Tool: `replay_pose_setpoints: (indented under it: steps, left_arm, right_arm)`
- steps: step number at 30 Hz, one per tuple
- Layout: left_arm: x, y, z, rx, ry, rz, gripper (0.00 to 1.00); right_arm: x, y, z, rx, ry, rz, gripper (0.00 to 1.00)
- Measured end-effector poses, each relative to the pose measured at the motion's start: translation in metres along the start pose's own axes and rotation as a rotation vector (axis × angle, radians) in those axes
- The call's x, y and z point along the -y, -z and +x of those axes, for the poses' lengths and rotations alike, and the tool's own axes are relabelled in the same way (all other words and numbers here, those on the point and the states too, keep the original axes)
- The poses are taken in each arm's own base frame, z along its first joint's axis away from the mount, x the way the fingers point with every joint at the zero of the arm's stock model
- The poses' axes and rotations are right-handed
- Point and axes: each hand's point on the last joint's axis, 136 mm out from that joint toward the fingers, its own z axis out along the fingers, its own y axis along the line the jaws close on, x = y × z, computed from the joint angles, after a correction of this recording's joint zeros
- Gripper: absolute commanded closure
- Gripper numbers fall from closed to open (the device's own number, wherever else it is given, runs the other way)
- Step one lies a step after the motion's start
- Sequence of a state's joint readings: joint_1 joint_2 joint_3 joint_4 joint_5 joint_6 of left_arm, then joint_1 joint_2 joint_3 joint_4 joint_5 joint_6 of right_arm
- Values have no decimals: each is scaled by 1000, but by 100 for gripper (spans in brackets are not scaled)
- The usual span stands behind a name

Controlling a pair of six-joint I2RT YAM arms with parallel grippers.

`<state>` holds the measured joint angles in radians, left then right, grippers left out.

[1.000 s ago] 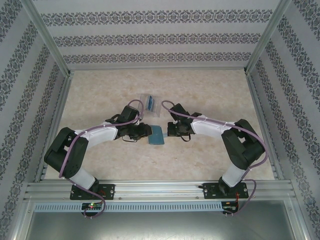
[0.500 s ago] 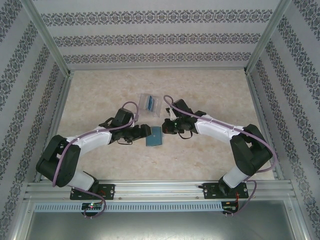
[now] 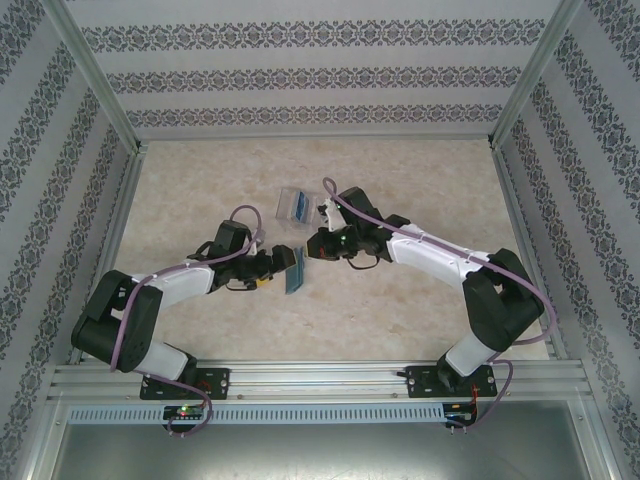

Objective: Put the credit cards into the card holder

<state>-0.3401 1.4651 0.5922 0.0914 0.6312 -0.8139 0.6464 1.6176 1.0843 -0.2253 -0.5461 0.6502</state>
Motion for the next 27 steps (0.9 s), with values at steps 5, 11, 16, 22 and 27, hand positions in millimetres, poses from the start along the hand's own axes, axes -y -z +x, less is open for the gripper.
replay_pose_setpoints:
  steps: [5, 11, 16, 22, 27]
  left_arm:
    - [-2, 1, 1, -5, 16, 14, 19]
    - [-3, 3, 0, -1, 6, 10, 26]
    - [-3, 5, 1, -3, -10, 3, 6]
    - [-1, 5, -1, -3, -13, 8, 7]
    - [1, 6, -4, -1, -21, 0, 16]
  right_arm:
    - [-3, -9, 0, -14, -13, -28, 100]
    - [1, -14, 1, -29, -26, -21, 100]
    - [-4, -14, -3, -28, -21, -34, 100]
    - [-6, -14, -3, -28, -21, -43, 100]
    - [-7, -14, -3, -31, -21, -45, 100]
